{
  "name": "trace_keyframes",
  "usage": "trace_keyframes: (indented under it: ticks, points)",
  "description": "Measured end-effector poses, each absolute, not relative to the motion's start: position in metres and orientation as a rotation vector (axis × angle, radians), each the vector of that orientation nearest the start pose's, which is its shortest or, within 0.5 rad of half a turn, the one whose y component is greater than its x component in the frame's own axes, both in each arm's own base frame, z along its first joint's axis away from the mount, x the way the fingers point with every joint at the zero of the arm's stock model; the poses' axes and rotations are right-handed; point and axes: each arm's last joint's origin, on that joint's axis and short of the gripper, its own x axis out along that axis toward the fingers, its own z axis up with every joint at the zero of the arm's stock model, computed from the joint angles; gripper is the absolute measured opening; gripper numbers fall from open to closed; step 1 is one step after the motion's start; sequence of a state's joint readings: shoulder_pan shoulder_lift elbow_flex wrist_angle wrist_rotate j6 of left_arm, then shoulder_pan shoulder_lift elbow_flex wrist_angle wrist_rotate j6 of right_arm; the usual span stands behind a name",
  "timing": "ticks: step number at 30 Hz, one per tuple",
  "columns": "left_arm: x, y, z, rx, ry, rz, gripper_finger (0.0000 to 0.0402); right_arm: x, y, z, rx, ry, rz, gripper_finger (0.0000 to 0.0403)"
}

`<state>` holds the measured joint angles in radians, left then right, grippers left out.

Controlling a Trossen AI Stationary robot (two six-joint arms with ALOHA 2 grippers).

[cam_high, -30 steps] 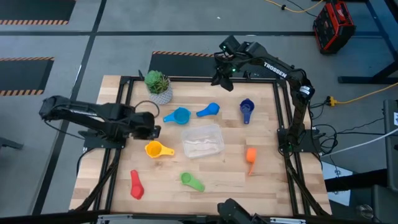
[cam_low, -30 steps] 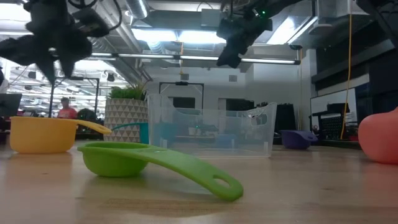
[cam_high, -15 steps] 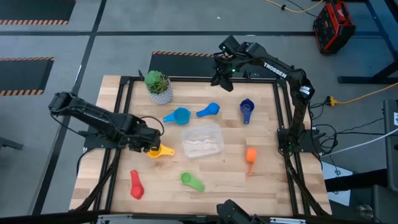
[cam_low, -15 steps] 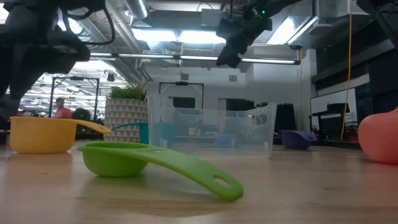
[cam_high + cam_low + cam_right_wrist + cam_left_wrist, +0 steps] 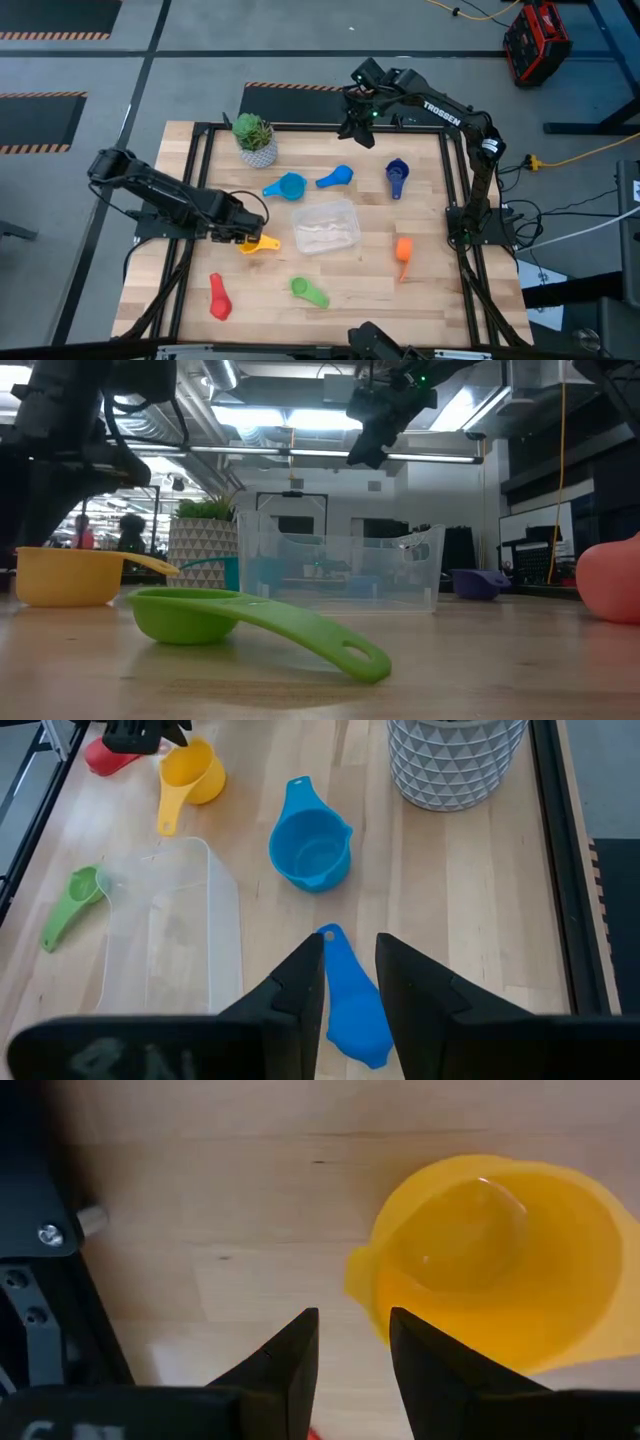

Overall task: Nest measuring cups in basket
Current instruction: Stack the yellow measuring cup on top of the light blue measuring cup

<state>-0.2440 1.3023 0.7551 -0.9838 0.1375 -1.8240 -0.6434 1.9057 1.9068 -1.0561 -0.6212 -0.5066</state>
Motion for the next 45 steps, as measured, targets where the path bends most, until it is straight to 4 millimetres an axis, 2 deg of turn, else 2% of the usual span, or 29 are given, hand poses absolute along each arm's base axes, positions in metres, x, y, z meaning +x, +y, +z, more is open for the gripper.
trace_keyframes:
  ticks: [16, 23, 32, 40, 45]
  points:
    - [0.198, -0.053, 0.164, -1.235, 1.342, 1.217, 0.0118, 0.328, -0.225, 0.334, 0.146, 0.814, 0.19, 0.0098]
    - [0.199, -0.052, 0.164, -1.224, 1.329, 1.216, 0.0109, 0.328, -0.225, 0.334, 0.146, 0.814, 0.19, 0.0098]
    - [0.2, -0.051, 0.165, -1.191, 1.294, 1.204, 0.0036, 0.328, -0.225, 0.334, 0.142, 0.814, 0.191, 0.0098]
    - [0.2, -0.051, 0.166, -1.114, 1.297, 1.152, 0.0036, 0.326, -0.224, 0.334, 0.126, 0.816, 0.21, 0.0098]
    - [0.21, -0.049, 0.18, -1.006, 1.324, 1.025, 0.0035, 0.316, -0.226, 0.343, 0.131, 0.791, 0.205, 0.0098]
